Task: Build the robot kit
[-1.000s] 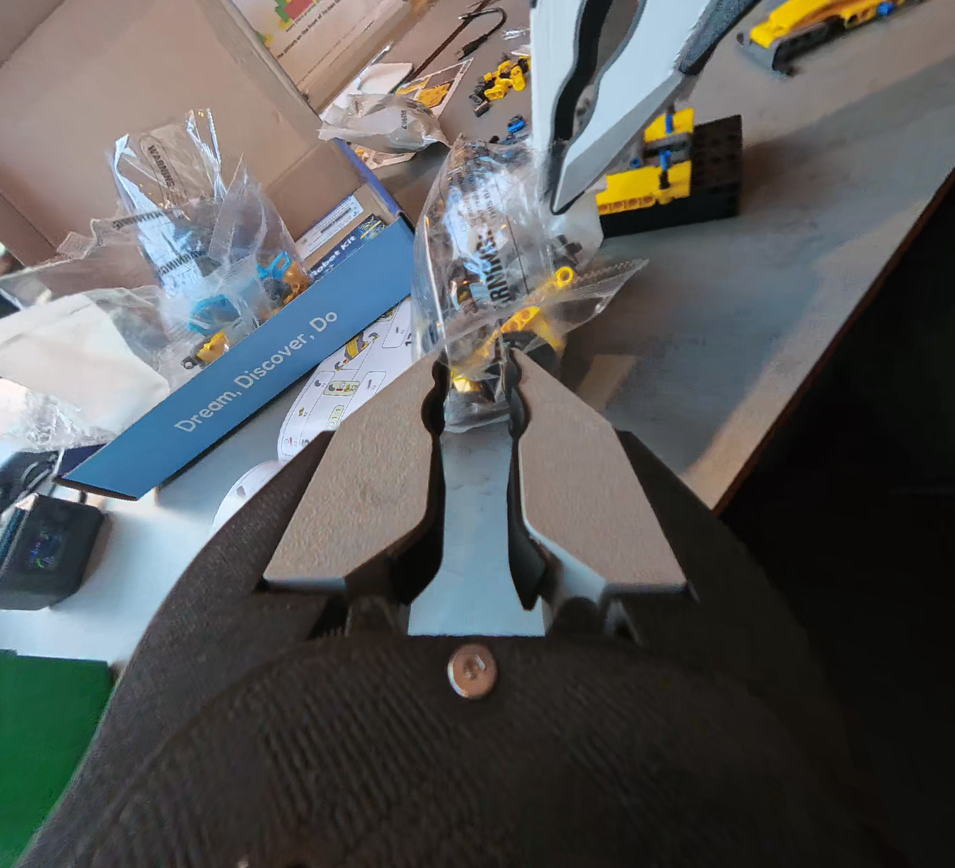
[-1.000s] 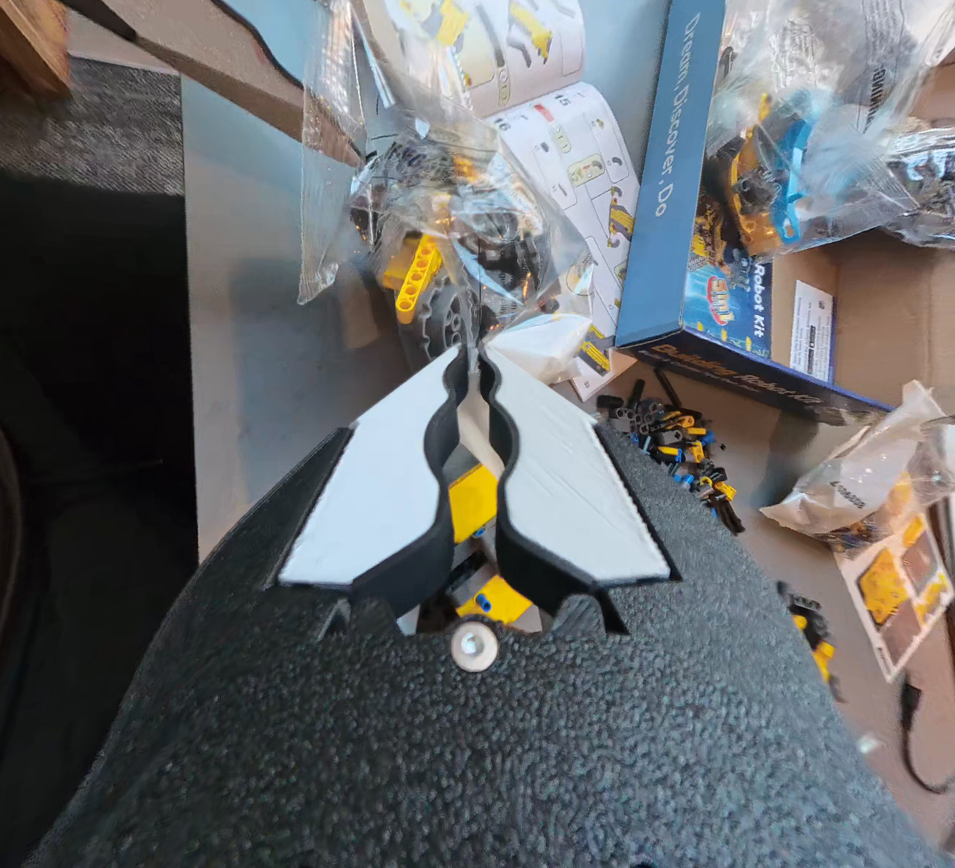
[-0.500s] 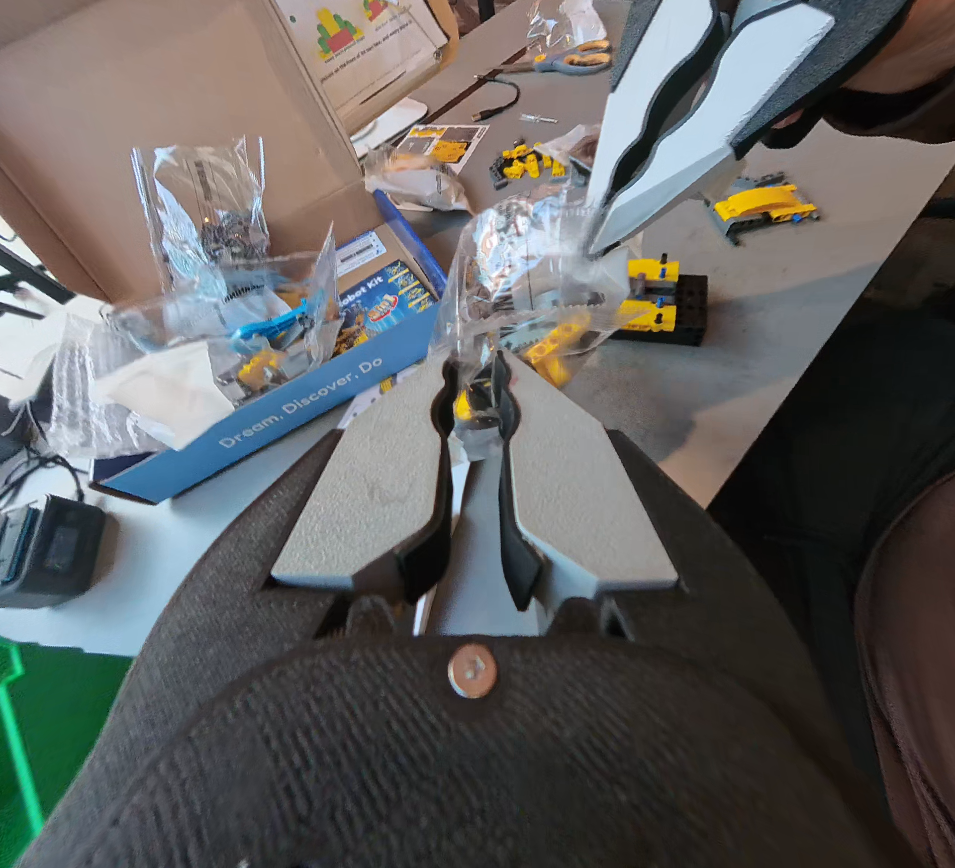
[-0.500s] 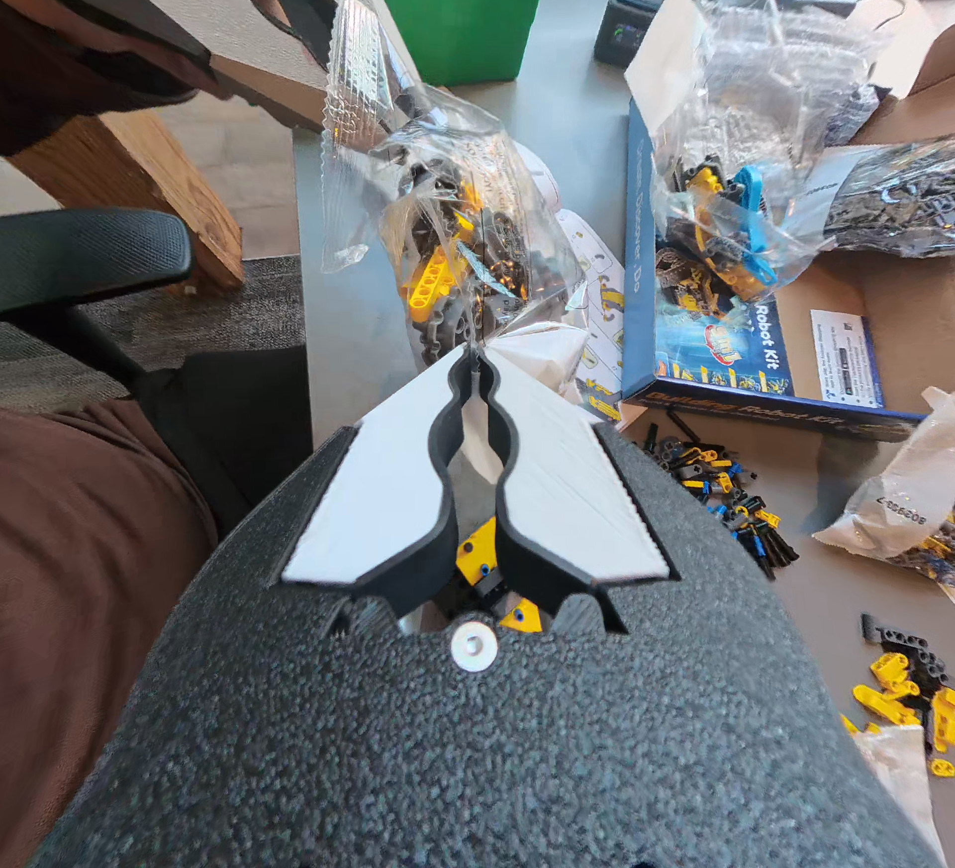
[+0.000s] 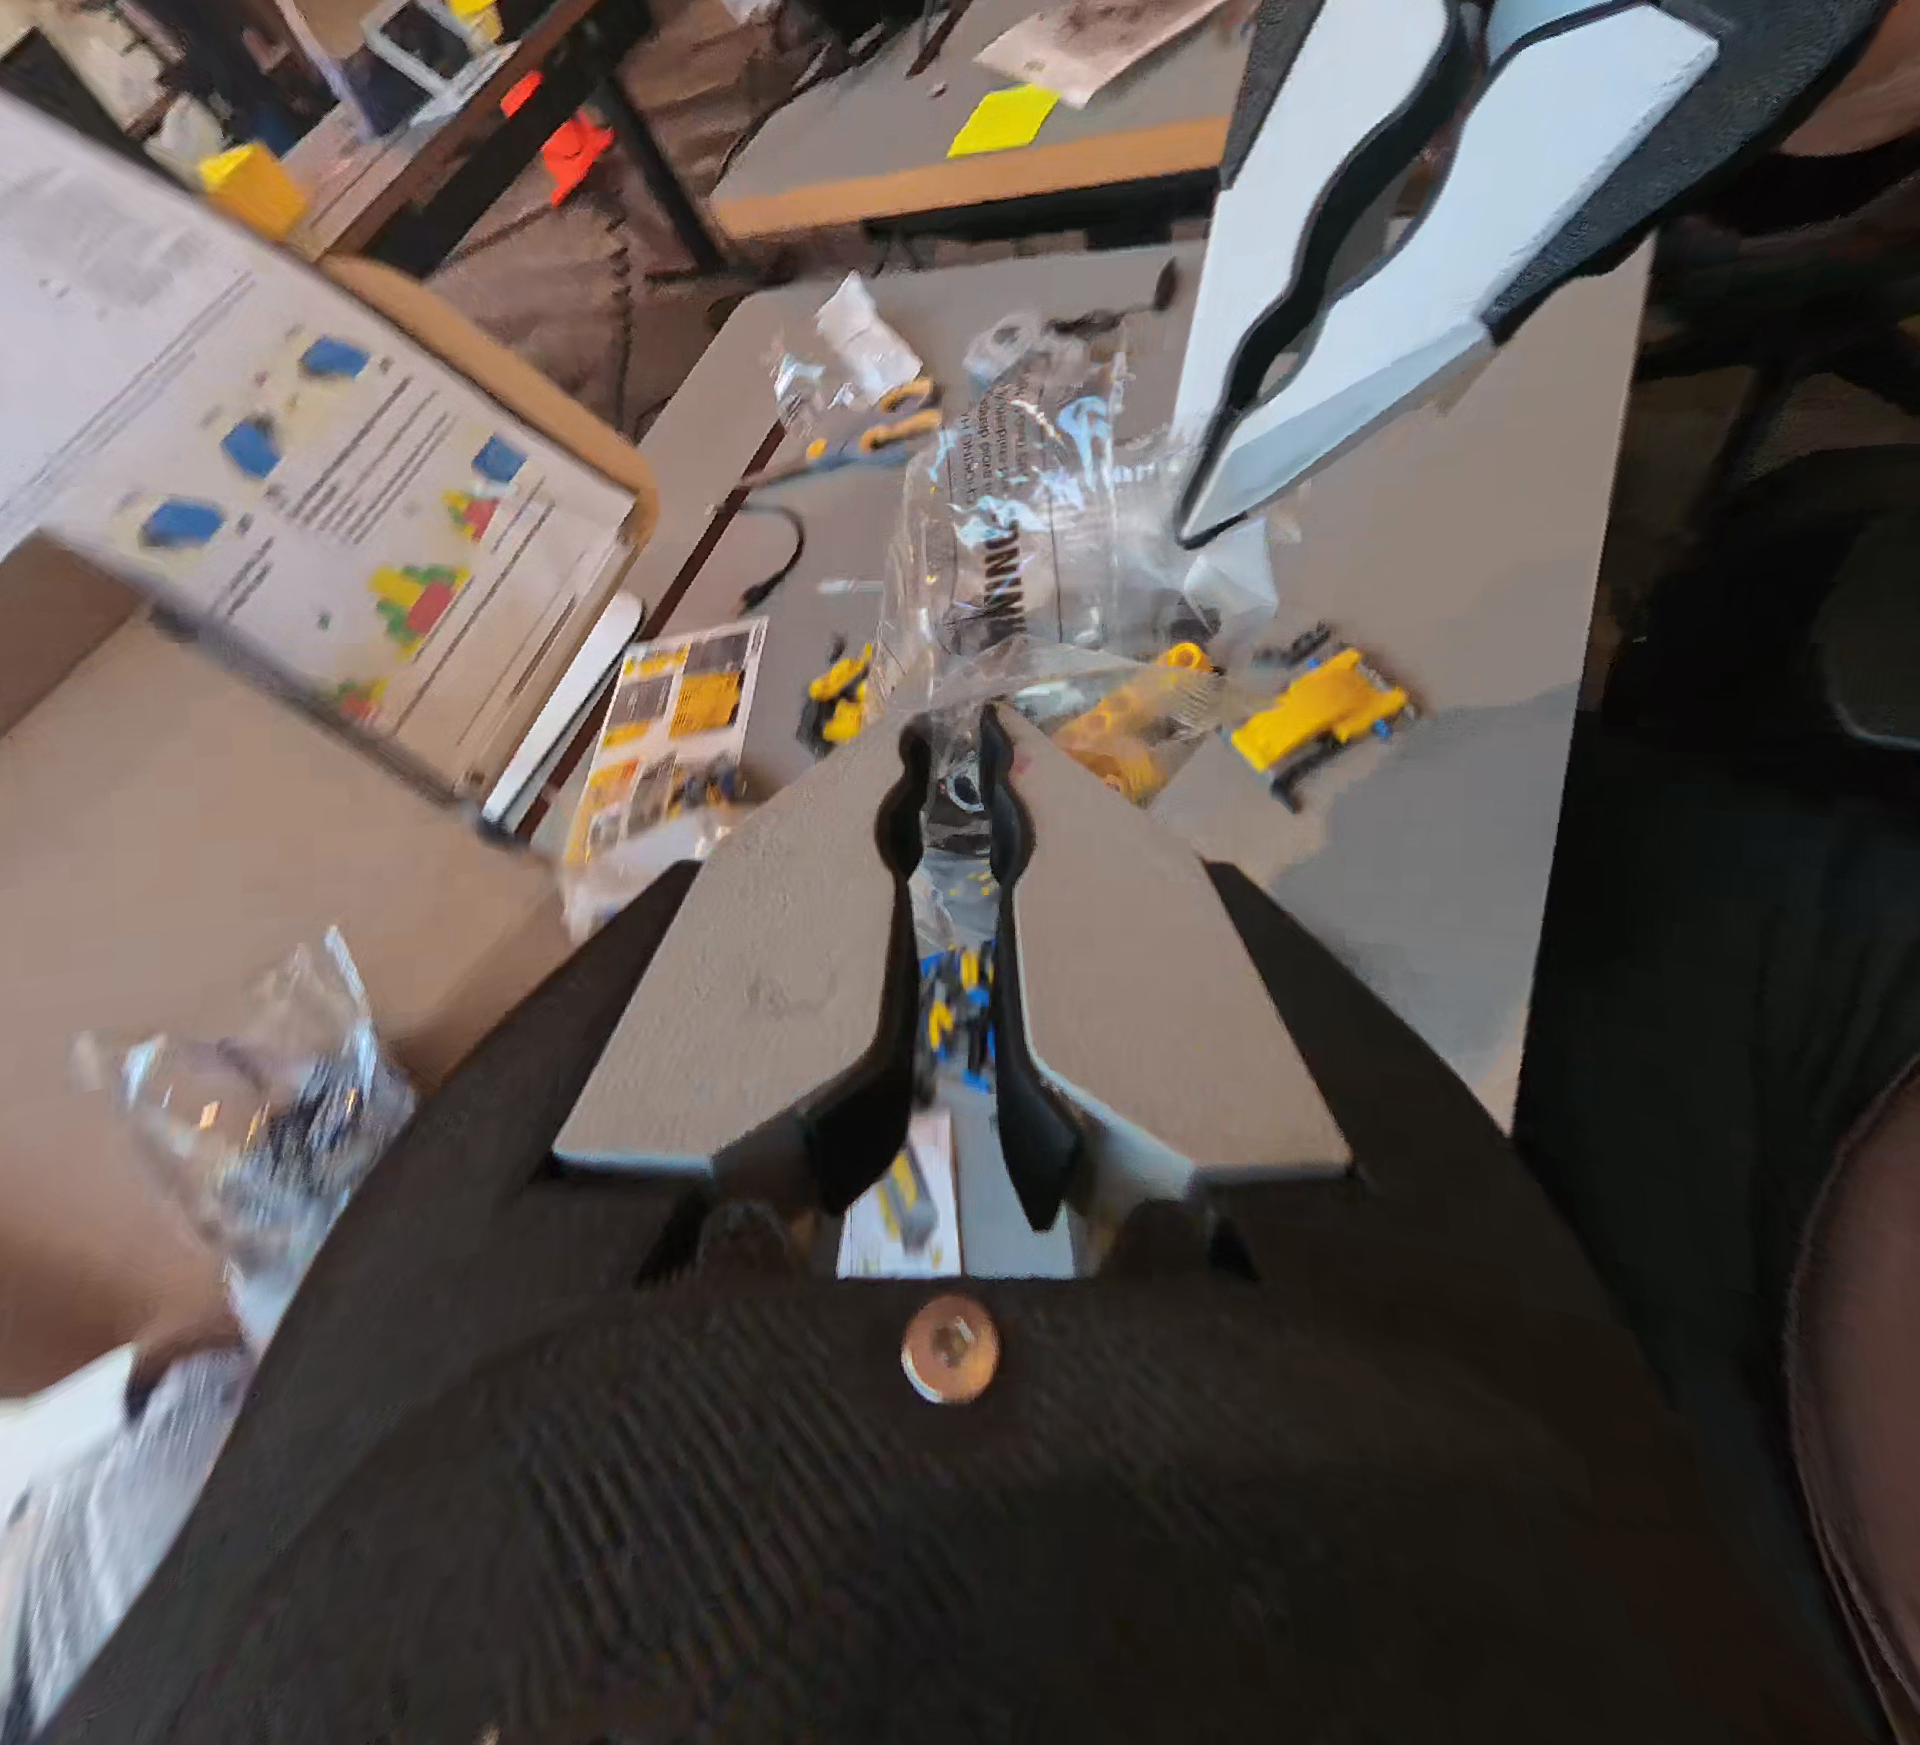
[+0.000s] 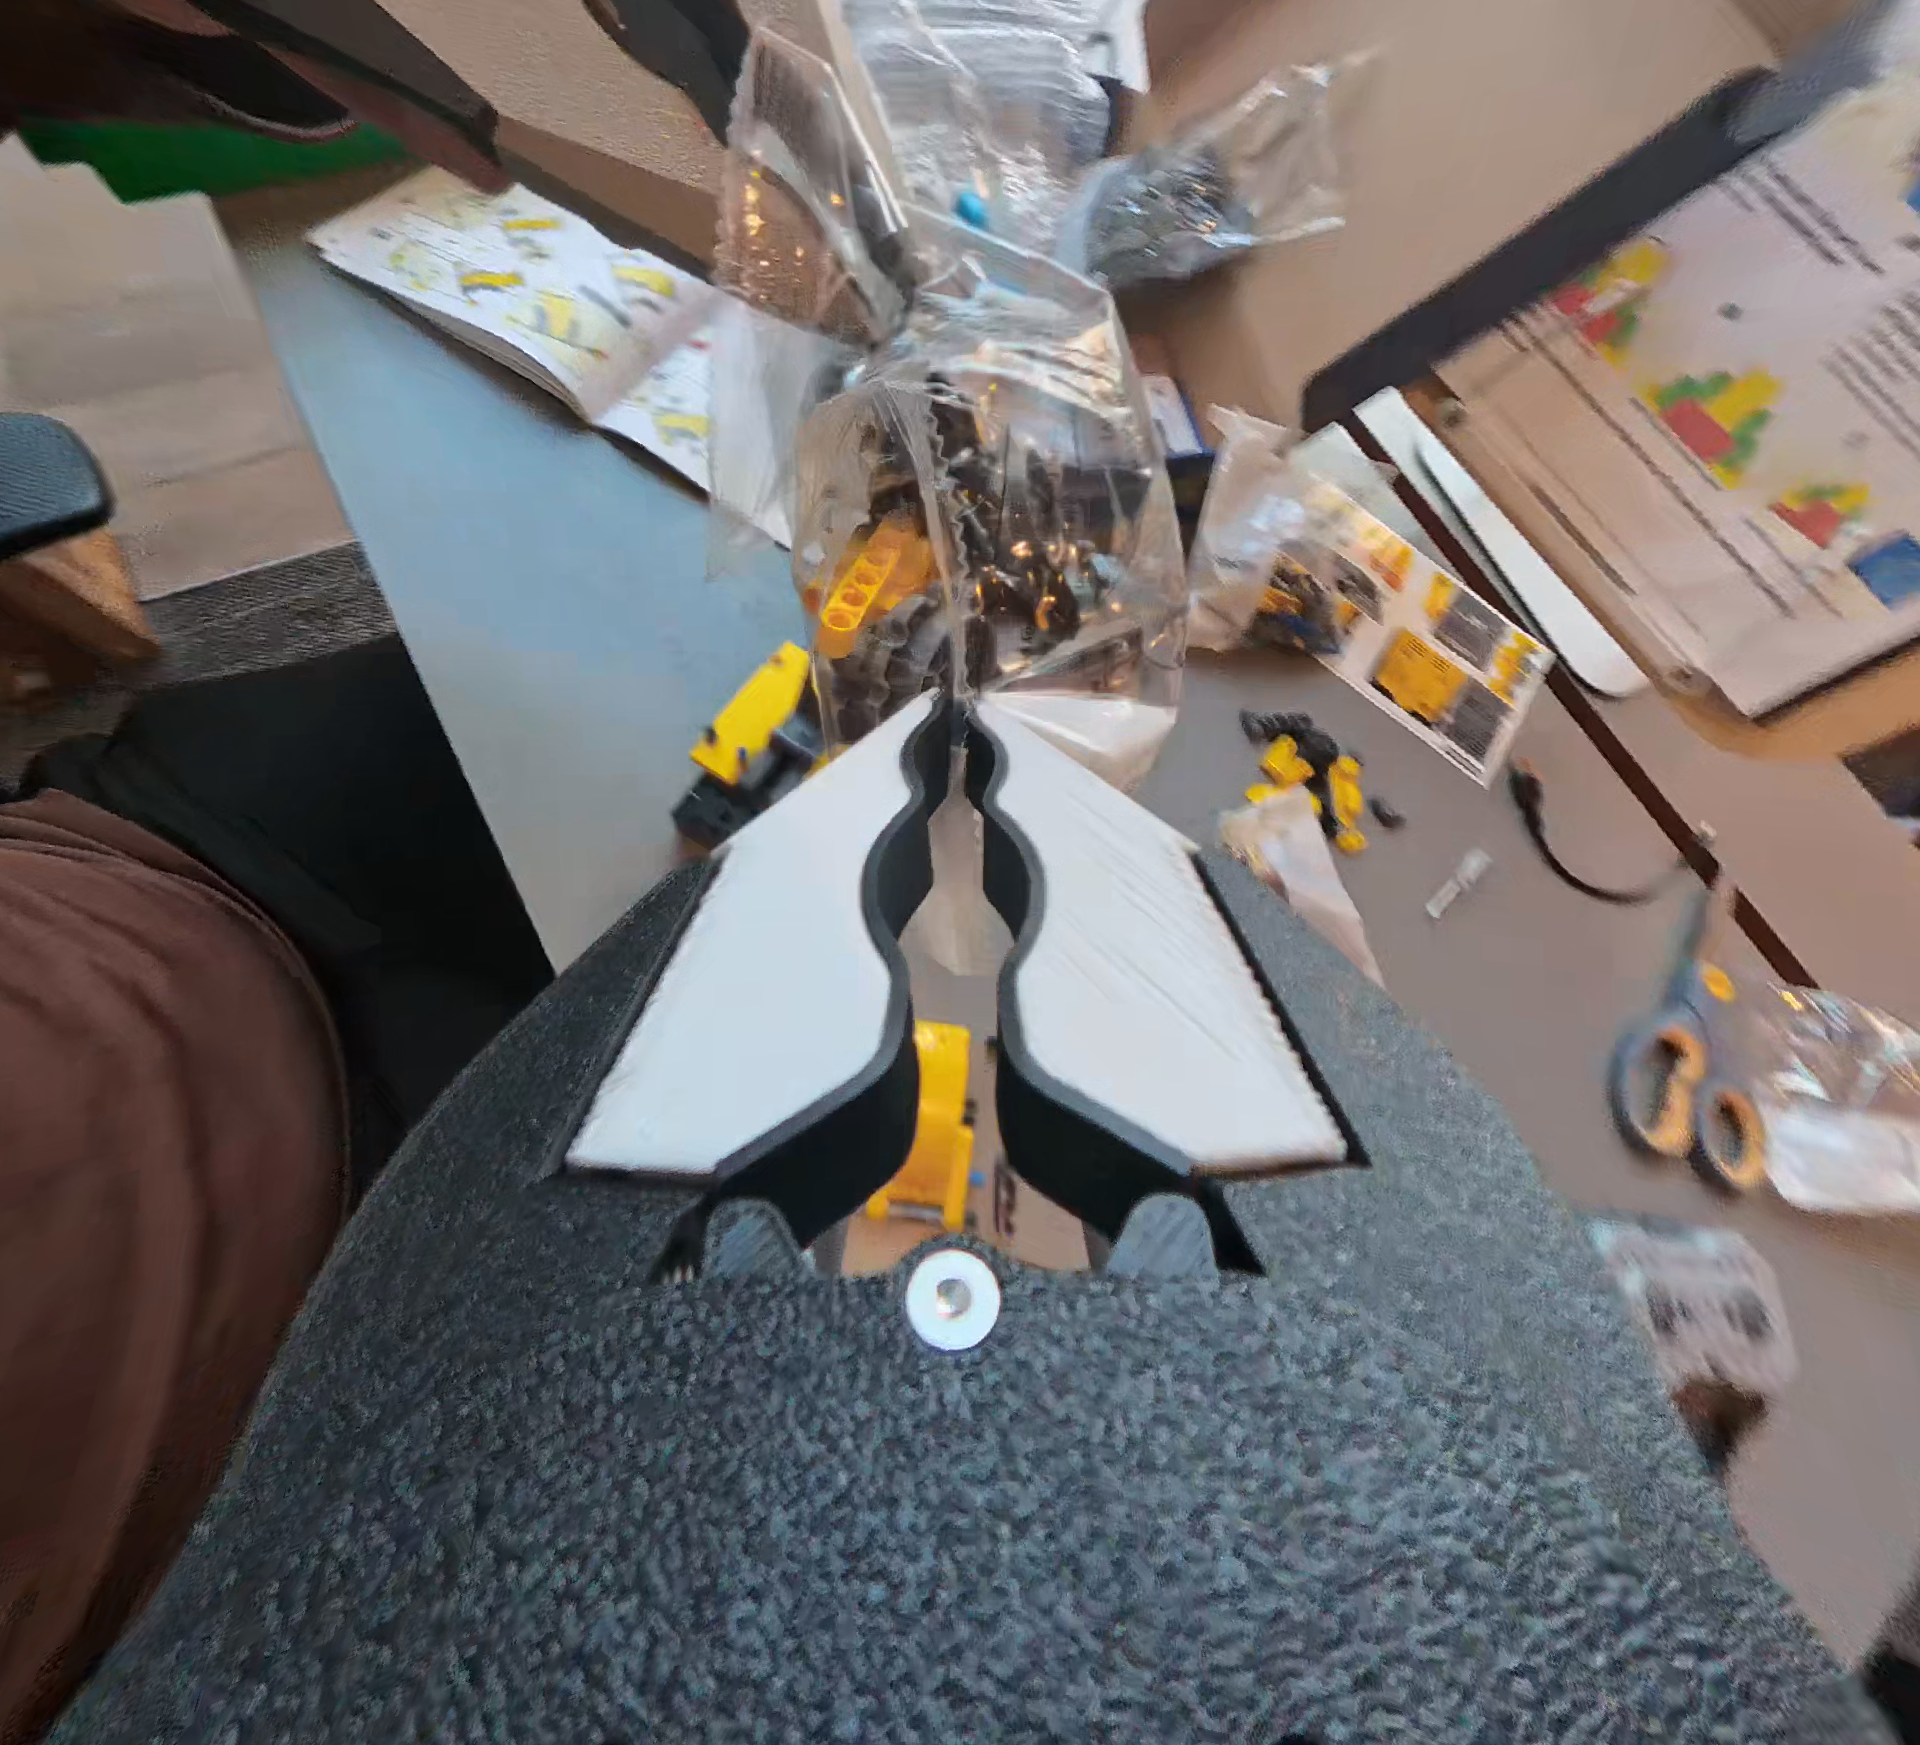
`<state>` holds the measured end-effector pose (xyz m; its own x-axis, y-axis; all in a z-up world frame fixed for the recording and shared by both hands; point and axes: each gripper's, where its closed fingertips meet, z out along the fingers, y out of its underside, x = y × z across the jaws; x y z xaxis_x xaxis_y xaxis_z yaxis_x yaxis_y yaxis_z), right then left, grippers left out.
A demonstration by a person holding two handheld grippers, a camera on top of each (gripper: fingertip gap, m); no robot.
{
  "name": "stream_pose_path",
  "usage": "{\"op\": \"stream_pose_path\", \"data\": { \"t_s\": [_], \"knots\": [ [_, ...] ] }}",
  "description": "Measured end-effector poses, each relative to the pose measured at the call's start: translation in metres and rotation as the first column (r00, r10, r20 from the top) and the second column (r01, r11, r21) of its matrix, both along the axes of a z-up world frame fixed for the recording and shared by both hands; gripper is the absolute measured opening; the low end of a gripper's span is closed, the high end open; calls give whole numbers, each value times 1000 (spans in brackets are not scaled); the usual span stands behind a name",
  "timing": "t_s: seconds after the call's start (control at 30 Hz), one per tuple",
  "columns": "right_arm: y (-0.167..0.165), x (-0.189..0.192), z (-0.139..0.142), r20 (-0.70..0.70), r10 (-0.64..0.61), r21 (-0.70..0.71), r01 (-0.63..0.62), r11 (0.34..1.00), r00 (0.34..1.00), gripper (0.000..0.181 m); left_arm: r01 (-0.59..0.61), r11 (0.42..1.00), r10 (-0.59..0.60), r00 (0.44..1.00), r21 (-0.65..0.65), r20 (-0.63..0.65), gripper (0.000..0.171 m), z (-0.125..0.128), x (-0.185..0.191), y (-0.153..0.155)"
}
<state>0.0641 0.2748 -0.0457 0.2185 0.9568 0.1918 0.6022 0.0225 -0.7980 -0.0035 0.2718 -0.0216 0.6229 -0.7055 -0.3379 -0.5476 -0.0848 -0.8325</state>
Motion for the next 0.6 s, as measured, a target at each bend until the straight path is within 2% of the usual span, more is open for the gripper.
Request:
{"op": "stream_pose_path", "data": {
  "t_s": [0.17,0.33,0.47,0.6],
  "knots": [
    [29,106,-4,16,-241,47,240,970,970,0,245,969,-243,968,-19,54,4,-3,119,57],
    [59,205,-44,46,-470,53,467,883,882,0,440,895,-436,897,-68,70,4,-42,221,97],
    [72,252,-85,99,-575,49,573,818,812,1,570,816,-563,822,-100,88,4,-84,283,118],
    [81,269,-127,144,-617,30,619,784,774,2,602,777,-595,798,-183,97,4,-128,316,141]
  ]
}}
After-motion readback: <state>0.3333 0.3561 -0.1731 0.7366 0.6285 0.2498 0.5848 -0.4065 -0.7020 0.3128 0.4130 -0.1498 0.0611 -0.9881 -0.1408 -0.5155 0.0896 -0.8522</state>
